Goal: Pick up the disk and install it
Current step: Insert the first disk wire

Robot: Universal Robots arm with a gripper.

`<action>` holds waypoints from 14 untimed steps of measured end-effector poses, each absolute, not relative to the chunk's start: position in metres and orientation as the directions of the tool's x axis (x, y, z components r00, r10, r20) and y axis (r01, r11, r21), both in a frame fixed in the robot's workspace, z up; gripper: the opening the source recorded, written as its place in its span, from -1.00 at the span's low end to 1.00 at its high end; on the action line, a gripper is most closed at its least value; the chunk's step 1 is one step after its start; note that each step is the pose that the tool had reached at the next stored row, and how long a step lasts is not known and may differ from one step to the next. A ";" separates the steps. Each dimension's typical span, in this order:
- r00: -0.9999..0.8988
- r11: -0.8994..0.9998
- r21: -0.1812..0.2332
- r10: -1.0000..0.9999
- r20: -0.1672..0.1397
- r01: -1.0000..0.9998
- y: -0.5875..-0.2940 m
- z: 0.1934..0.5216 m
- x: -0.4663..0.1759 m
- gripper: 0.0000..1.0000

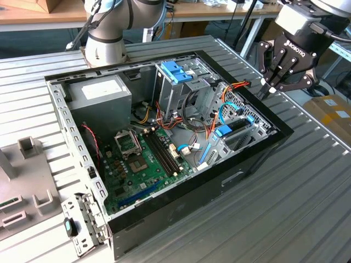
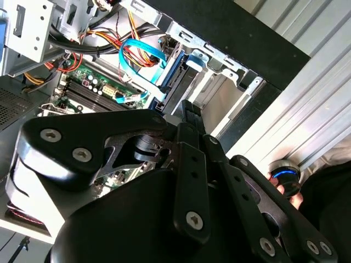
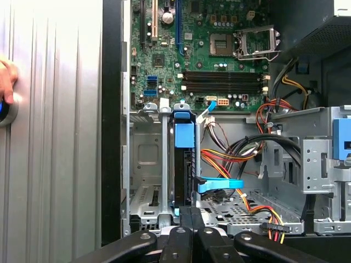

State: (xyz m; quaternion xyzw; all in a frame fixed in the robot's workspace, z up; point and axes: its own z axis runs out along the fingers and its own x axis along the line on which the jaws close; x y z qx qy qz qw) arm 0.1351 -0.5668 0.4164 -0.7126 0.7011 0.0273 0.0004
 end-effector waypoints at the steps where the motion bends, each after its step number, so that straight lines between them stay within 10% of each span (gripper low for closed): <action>1: 0.016 -0.017 0.038 -0.999 -0.040 -0.999 -0.567 0.416 0.135 -0.80; 6: 0.016 -0.017 0.038 -0.999 -0.039 -0.999 -0.567 0.416 0.135 -0.77; 14: 0.016 -0.017 0.038 -0.999 -0.040 -0.999 -0.567 0.416 0.135 -0.04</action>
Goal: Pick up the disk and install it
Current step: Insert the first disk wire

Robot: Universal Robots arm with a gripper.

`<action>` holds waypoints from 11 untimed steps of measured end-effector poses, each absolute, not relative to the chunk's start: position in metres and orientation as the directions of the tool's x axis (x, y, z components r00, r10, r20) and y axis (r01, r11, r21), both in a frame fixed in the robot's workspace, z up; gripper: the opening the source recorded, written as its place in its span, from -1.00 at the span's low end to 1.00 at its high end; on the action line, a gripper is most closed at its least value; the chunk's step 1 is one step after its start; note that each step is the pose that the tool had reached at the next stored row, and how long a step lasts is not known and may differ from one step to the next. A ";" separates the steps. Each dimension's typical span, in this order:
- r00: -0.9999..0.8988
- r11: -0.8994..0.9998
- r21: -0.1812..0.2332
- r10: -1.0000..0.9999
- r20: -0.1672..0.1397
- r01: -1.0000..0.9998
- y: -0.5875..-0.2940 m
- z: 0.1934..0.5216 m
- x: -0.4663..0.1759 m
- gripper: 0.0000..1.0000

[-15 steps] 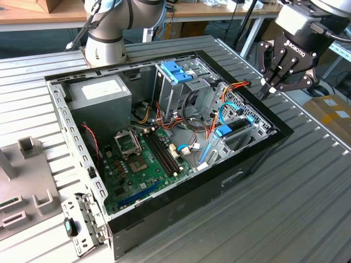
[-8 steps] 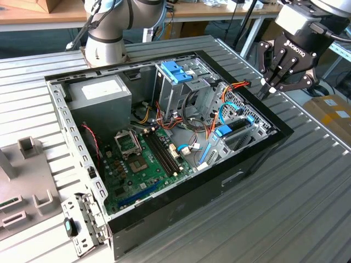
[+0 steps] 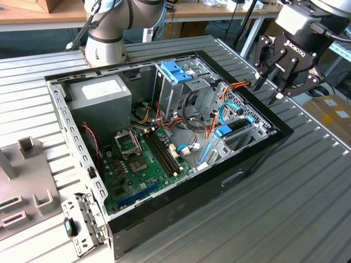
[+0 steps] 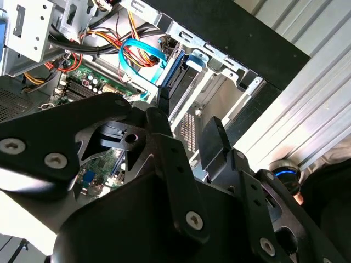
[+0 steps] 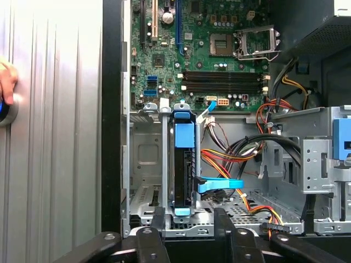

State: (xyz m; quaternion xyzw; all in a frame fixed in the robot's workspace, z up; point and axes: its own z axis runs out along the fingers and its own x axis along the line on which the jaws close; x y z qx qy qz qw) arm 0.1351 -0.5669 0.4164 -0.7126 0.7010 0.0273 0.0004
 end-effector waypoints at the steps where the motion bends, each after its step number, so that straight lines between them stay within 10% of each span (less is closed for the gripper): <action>1: 0.018 -0.020 0.038 -0.999 -0.040 -0.999 -0.567 0.416 0.135 -0.04; 11: 0.141 -0.142 0.038 -0.989 -0.040 -0.989 -0.558 0.413 0.139 -0.04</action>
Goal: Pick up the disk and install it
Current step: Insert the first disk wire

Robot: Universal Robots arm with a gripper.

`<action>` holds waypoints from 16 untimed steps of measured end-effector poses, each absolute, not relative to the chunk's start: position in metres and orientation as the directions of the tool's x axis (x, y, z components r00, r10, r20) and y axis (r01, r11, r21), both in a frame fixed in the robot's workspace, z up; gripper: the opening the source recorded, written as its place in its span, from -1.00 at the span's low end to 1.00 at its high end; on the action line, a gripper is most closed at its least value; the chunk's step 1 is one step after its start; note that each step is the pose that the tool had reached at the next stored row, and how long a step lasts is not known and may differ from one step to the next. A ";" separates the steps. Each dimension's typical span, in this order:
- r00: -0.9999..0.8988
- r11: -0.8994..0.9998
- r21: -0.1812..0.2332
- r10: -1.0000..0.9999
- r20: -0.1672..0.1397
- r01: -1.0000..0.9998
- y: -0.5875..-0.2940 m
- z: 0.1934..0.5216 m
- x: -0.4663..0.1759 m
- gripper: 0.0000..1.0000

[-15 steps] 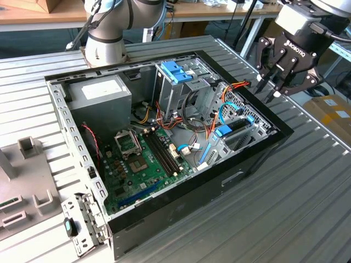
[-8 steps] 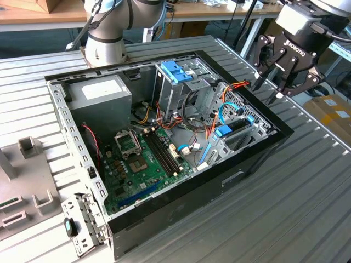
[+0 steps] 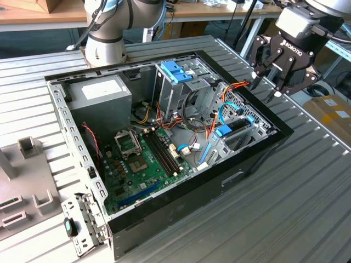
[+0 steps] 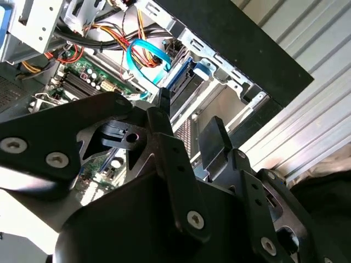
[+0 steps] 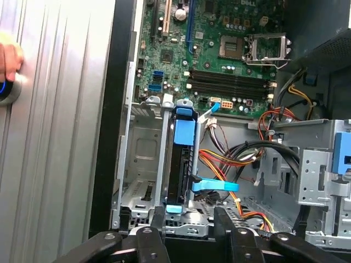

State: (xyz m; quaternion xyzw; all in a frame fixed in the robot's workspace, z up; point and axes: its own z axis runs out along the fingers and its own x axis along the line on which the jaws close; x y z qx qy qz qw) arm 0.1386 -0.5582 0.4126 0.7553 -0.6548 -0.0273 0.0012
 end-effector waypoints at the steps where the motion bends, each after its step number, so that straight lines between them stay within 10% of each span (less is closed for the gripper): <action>1: 0.155 -0.156 0.038 -0.987 -0.040 -0.987 -0.558 0.412 0.139 -0.04; 16: 0.455 -0.456 0.038 -0.890 -0.039 -0.889 -0.558 0.409 0.139 -0.04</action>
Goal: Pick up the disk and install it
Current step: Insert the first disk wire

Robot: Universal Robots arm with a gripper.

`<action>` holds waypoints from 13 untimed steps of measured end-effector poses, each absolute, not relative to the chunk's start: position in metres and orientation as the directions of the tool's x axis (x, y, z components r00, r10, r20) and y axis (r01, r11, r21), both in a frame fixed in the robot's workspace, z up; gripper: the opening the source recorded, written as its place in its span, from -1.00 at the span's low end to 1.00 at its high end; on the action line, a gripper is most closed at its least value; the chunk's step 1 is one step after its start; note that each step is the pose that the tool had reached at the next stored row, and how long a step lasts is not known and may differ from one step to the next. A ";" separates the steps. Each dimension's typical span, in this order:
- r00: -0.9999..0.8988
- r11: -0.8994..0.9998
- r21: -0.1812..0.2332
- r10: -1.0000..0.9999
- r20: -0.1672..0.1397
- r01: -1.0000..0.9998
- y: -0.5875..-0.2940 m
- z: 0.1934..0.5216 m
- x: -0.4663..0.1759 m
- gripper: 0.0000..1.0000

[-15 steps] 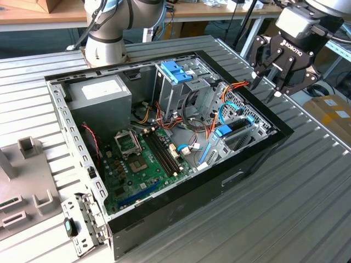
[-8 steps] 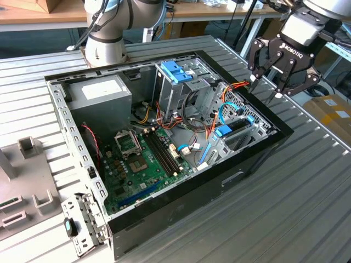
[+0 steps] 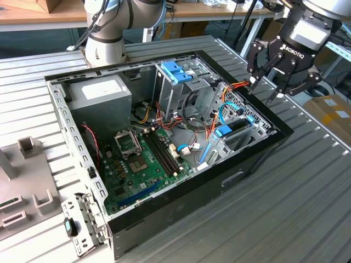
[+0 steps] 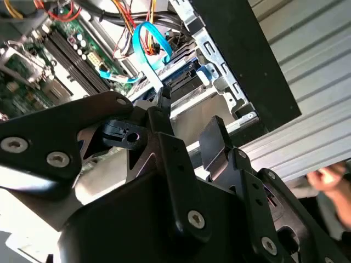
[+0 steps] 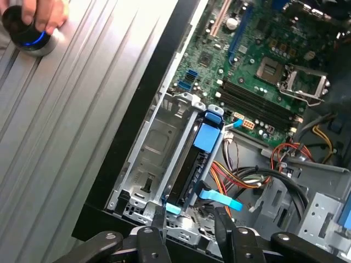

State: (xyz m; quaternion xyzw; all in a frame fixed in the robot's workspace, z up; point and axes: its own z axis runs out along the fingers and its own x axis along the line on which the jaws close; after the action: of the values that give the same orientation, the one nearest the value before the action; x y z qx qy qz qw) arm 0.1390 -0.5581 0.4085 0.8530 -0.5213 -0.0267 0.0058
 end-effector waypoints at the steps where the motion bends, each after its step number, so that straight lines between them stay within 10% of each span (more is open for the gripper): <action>1: 0.474 -0.475 0.038 -0.880 -0.040 -0.879 -0.558 0.408 0.139 -0.04; 13: 0.681 -0.682 0.037 -0.731 -0.040 -0.730 -0.558 0.408 0.139 -0.04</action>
State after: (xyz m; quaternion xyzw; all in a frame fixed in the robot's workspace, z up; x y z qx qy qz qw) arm 0.1390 -0.5581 0.4082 0.9168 -0.3985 -0.0257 0.0092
